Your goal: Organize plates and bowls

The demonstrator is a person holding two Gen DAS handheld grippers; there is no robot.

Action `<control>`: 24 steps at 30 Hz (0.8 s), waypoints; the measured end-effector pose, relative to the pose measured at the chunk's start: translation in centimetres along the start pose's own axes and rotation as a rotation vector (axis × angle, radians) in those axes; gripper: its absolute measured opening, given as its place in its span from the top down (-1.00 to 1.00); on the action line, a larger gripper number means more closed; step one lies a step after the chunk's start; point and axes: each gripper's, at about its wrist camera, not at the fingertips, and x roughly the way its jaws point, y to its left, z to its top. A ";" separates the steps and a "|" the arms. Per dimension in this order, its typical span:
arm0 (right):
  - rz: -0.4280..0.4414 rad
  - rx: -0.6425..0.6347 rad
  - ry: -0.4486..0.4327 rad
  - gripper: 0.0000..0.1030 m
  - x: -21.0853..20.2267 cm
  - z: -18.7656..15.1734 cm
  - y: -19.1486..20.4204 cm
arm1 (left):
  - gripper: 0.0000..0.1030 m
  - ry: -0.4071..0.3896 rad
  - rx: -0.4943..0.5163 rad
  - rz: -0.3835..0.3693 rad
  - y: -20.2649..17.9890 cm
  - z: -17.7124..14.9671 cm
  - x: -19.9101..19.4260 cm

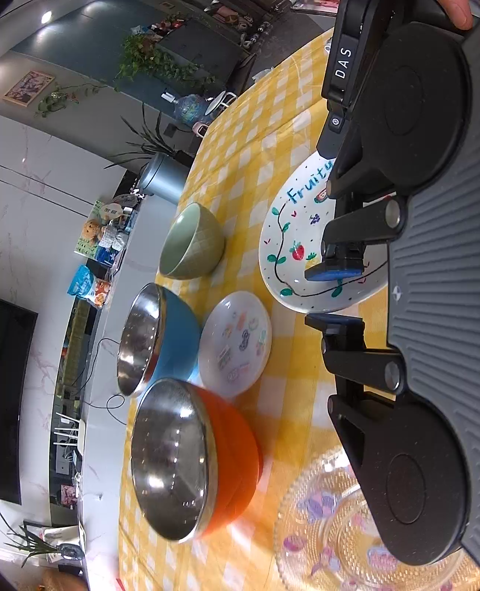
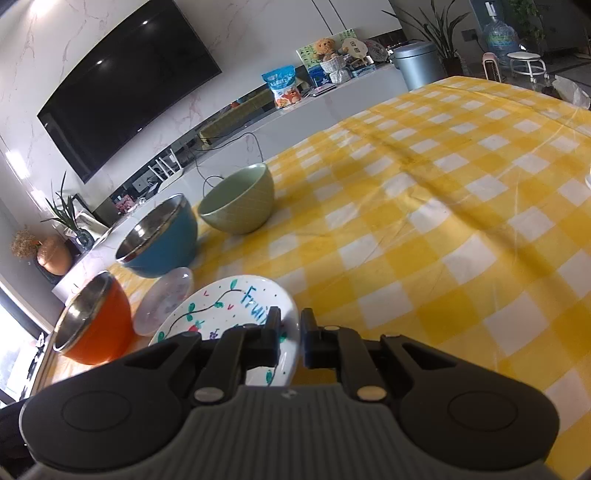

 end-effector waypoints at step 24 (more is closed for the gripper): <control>0.147 -0.060 0.138 0.82 -1.5 -5.9 9.0 | 0.61 -0.058 -0.128 0.105 8.9 -1.1 -9.3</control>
